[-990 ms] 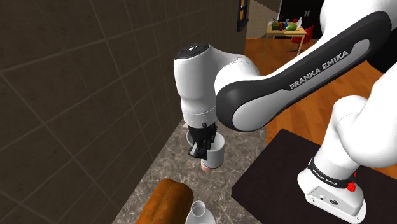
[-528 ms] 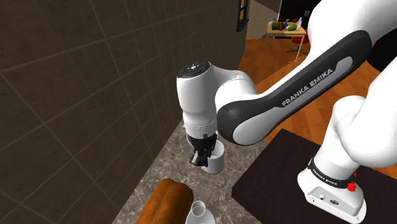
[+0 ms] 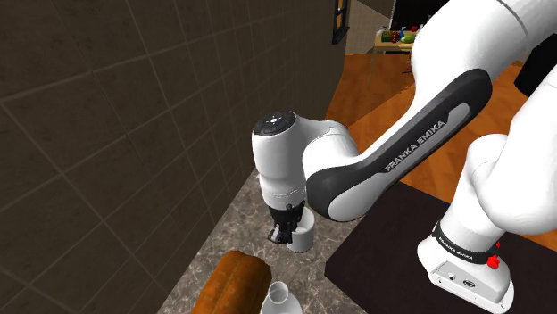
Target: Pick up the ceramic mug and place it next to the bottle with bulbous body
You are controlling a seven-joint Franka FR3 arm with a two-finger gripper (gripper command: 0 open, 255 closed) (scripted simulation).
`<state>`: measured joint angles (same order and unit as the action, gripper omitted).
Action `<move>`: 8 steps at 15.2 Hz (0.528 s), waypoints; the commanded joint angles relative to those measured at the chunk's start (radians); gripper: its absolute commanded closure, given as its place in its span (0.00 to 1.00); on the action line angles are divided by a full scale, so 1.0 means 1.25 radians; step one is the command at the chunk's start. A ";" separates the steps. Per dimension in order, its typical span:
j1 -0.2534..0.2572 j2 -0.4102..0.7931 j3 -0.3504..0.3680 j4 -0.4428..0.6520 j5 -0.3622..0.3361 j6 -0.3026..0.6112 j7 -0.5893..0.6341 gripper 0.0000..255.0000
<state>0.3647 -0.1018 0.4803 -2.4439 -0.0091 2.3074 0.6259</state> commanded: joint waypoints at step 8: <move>-0.007 0.086 0.004 -0.027 -0.062 0.102 0.048 1.00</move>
<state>0.3563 -0.0048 0.4843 -2.4730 -0.0782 2.4210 0.6785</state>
